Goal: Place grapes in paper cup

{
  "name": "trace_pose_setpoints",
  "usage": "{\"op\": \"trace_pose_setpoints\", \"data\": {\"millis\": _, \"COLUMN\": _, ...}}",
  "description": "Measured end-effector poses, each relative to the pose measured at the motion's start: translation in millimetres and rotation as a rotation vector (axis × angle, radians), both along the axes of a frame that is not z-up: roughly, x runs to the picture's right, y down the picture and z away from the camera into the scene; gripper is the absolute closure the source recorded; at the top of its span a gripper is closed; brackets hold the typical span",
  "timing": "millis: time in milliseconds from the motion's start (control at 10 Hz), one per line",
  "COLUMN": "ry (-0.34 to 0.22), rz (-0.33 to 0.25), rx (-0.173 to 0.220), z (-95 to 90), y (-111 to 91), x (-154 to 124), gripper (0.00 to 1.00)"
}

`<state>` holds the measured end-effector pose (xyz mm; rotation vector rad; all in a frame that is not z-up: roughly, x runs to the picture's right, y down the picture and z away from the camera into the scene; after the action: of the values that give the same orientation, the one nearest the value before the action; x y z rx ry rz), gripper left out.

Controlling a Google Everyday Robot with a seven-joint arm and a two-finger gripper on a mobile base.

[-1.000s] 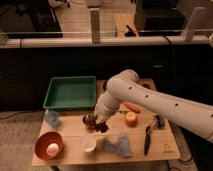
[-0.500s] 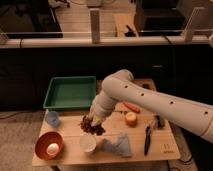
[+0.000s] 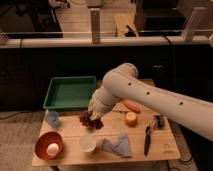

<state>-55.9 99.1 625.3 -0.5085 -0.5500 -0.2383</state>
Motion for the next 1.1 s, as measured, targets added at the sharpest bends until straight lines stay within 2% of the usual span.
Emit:
{"op": "trace_pose_setpoints", "data": {"millis": 200, "ry": -0.020, "rz": 0.029, "rx": 0.029, "z": -9.3, "y": -1.9, "x": -0.3, "gripper": 0.99}}
{"op": "trace_pose_setpoints", "data": {"millis": 500, "ry": -0.128, "rz": 0.094, "rx": 0.026, "z": -27.8, "y": 9.3, "x": -3.5, "gripper": 0.99}}
{"op": "trace_pose_setpoints", "data": {"millis": 700, "ry": -0.179, "rz": 0.094, "rx": 0.028, "z": -39.6, "y": 14.1, "x": -12.7, "gripper": 0.99}}
{"op": "trace_pose_setpoints", "data": {"millis": 900, "ry": -0.237, "rz": 0.071, "rx": 0.027, "z": -53.4, "y": 21.7, "x": -32.2, "gripper": 0.99}}
{"op": "trace_pose_setpoints", "data": {"millis": 1100, "ry": -0.270, "rz": 0.059, "rx": 0.025, "z": -57.7, "y": 29.2, "x": -43.9, "gripper": 0.99}}
